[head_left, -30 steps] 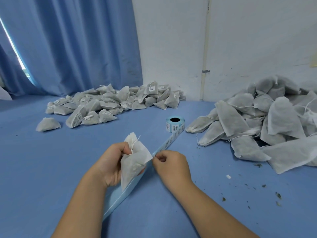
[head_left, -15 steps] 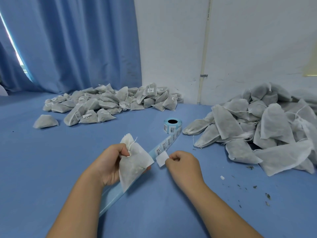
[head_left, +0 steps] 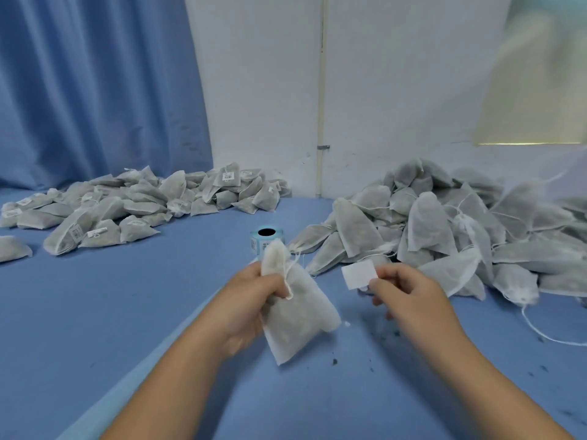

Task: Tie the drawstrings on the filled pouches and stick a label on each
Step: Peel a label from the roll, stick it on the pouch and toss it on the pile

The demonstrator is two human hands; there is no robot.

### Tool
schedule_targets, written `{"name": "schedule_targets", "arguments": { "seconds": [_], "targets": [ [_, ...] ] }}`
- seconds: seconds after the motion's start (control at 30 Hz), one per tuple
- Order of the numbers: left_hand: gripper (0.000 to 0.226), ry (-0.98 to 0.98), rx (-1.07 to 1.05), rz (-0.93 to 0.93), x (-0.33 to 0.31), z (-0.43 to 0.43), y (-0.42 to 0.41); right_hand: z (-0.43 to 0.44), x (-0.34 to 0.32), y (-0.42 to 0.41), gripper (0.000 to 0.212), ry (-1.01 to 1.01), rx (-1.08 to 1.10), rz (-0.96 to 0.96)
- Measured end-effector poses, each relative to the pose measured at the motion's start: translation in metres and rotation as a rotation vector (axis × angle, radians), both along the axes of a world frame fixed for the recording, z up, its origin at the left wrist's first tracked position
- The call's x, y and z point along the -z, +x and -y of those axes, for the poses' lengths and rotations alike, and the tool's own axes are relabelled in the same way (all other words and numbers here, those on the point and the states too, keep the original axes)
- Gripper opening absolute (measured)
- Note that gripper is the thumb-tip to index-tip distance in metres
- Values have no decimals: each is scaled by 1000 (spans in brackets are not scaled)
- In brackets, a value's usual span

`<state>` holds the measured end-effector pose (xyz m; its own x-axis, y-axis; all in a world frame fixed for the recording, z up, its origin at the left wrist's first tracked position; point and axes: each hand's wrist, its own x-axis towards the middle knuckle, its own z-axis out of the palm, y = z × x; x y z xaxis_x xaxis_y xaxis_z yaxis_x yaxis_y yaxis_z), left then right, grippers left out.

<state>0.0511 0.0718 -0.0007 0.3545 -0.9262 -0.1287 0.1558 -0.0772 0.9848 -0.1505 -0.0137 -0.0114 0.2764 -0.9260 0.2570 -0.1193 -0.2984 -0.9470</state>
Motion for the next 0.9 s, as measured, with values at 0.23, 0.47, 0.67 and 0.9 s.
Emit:
{"name": "schedule_targets", "arguments": {
  "seconds": [0.23, 0.47, 0.67, 0.9],
  "targets": [
    [46, -20, 61, -18, 7, 57, -68, 27, 8, -39, 16, 28, 224, 94],
    [40, -58, 34, -122, 35, 58, -82, 11, 15, -27, 22, -391, 234, -101],
    [41, -95, 23, 4, 31, 54, -85, 1, 19, -18, 25, -669, 289, -275],
    [48, -39, 20, 53, 27, 48, -91, -5, 22, -13, 28, -741, 212, -361]
  ]
}}
